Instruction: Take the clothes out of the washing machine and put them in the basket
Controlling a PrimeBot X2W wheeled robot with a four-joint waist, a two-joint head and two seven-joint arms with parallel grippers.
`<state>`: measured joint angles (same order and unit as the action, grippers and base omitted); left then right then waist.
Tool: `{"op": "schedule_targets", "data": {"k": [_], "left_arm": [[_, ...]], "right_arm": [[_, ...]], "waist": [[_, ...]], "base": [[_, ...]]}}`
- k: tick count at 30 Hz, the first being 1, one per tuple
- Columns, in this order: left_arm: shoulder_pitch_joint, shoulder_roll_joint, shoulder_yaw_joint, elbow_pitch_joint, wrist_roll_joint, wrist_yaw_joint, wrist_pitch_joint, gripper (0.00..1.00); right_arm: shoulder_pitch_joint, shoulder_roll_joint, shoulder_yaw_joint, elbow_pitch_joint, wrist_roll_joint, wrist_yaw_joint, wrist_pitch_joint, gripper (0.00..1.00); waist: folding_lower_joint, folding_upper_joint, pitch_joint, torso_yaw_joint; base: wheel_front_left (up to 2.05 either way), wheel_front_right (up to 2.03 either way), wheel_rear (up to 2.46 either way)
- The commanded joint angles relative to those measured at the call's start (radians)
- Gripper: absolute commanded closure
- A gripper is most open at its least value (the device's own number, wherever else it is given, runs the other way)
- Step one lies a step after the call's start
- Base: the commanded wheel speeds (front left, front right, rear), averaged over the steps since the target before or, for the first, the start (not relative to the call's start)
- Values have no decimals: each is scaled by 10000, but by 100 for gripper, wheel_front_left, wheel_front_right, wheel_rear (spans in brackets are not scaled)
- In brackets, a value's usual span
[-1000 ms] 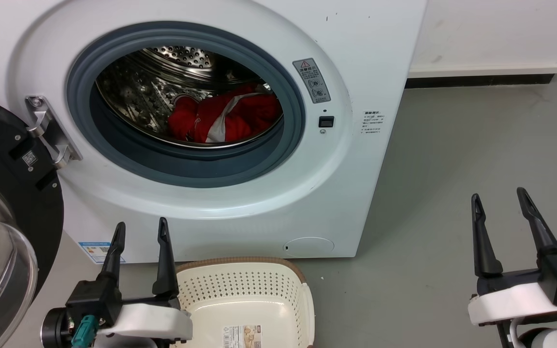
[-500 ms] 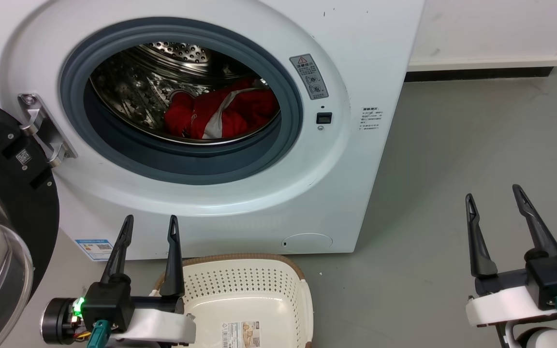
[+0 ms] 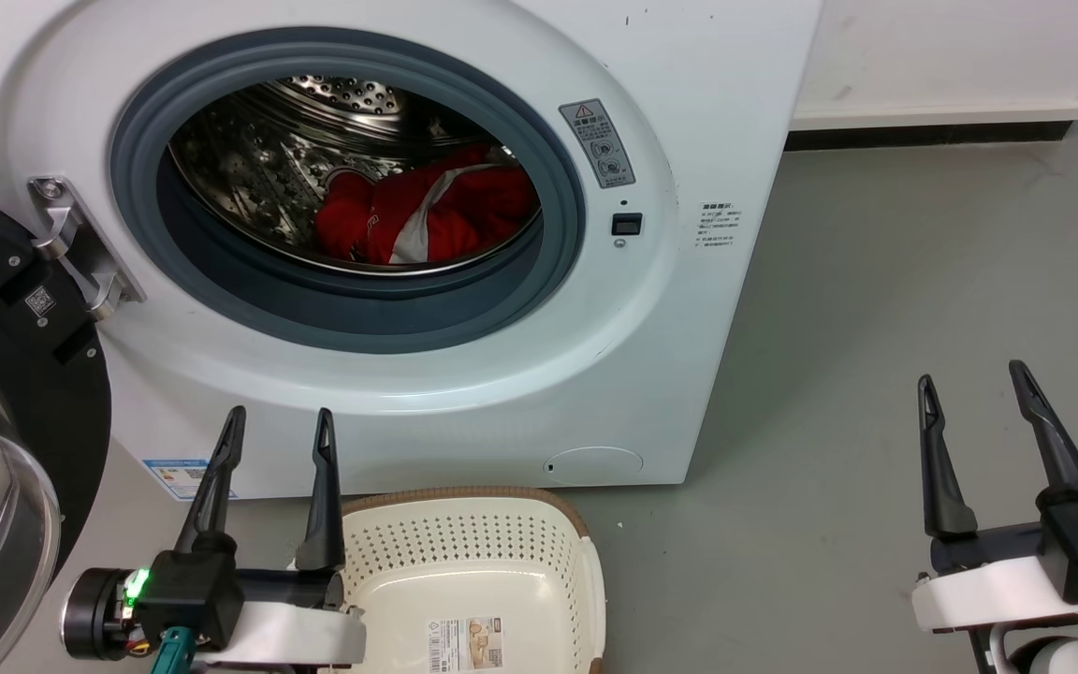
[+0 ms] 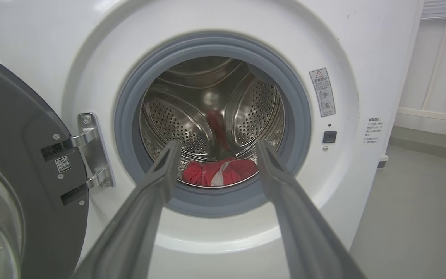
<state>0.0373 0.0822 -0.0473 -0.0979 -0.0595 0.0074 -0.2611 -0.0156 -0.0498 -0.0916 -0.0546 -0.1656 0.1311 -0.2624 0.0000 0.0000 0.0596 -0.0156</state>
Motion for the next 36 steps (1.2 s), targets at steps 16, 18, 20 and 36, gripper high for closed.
{"op": "schedule_targets", "data": {"k": [16,18,20,36], "left_arm": [[170,-244,404,254,318,-664,-47,0],[147,-254,416,230,349,-673,-47,0],[134,-269,415,223,375,-683,-47,0],[35,-217,540,289,587,-767,-47,0]], "right_arm": [[122,-6,-21,300,497,-7,-34,0],[131,-4,21,332,558,-7,-34,0],[160,-6,95,400,621,-7,-34,0],[-170,-6,61,521,951,-7,-34,0]], "waist": [[0,0,-84,-54],[0,0,-83,-45],[0,0,-84,-38],[0,0,323,-105]], "base": [[0,0,0],[0,0,0],[0,0,0],[0,0,0]]}}
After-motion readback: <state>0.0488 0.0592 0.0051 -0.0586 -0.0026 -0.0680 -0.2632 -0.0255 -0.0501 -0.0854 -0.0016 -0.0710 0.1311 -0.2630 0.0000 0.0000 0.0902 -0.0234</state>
